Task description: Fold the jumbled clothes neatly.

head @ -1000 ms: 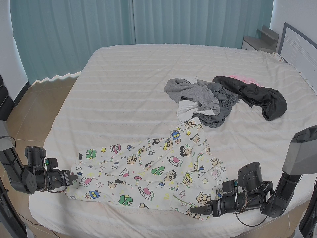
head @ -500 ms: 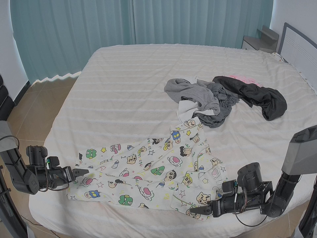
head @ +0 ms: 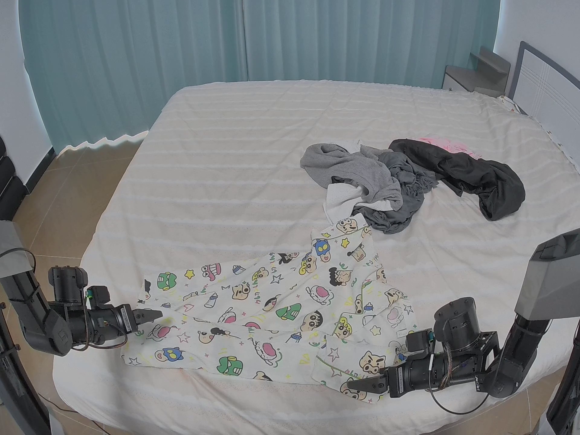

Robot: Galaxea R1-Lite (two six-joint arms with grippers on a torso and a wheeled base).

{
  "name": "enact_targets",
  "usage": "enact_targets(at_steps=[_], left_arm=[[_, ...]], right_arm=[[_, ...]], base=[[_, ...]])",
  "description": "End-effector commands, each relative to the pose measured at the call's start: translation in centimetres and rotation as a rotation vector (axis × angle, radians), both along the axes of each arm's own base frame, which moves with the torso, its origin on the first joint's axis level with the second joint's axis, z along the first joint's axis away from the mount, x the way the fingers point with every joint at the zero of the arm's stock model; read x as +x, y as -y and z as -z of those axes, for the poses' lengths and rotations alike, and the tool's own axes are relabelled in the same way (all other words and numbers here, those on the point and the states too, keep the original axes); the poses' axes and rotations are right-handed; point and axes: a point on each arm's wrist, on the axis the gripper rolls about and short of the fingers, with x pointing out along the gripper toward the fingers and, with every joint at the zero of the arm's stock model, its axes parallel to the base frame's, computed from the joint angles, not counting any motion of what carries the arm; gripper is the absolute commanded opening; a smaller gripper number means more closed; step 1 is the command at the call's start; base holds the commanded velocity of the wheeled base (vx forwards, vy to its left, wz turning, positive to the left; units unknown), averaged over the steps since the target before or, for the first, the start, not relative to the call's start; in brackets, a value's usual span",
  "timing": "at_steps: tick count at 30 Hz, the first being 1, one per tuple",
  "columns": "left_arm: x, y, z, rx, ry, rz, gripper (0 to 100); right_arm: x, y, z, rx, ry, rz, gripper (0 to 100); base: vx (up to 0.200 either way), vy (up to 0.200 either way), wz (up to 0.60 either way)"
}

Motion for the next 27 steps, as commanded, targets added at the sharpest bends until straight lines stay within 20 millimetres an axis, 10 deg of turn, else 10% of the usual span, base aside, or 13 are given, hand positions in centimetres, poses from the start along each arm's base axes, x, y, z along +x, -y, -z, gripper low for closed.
enact_targets(at_steps=[1,27], left_arm=[[0.3,-0.1,0.6,-0.001,-0.012,-0.005,0],[-2.3,-0.5,-1.2,0.013,0.02,-0.047,0]], right_arm=[[0.0,0.0,0.1,-0.001,-0.003,-0.001,100],[-0.1,0.0,0.3,-0.017,-0.001,-0.007,100]], base=[[0.0,0.0,0.0],[0.0,0.0,0.0]])
